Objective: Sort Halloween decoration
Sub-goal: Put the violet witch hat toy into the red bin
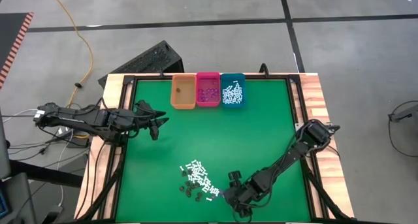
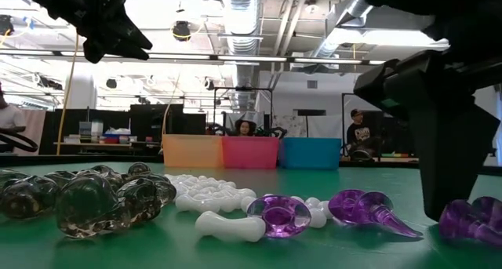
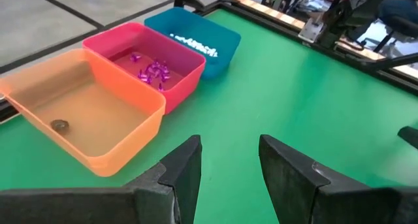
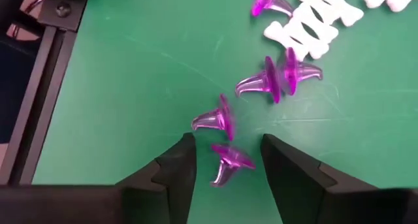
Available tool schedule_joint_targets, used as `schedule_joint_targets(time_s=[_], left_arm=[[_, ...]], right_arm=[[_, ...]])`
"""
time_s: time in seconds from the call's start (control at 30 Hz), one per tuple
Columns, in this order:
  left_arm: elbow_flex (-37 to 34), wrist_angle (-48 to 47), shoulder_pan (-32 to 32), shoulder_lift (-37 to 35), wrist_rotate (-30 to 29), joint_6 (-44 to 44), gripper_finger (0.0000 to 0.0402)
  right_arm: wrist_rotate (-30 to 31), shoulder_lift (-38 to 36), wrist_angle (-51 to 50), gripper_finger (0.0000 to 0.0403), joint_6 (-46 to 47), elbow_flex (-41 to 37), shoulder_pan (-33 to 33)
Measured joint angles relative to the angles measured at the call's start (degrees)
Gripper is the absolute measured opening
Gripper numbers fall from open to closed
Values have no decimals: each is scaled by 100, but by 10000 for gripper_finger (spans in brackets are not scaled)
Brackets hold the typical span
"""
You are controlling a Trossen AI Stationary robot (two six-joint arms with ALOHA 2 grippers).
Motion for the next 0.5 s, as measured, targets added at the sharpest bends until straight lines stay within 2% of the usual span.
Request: schedule_joint_targets(time_s=[0.13, 0.37, 0.5], left_arm=[[0, 7, 2, 0, -2, 0, 144], [0, 8, 0, 0, -39, 0, 144], [0, 8, 0, 0, -39, 2, 144]], right_arm=[[11, 0, -75, 162, 23, 2, -9], [16, 0, -109, 64, 152, 2, -64], [25, -28, -154, 28, 333, 7, -132]])
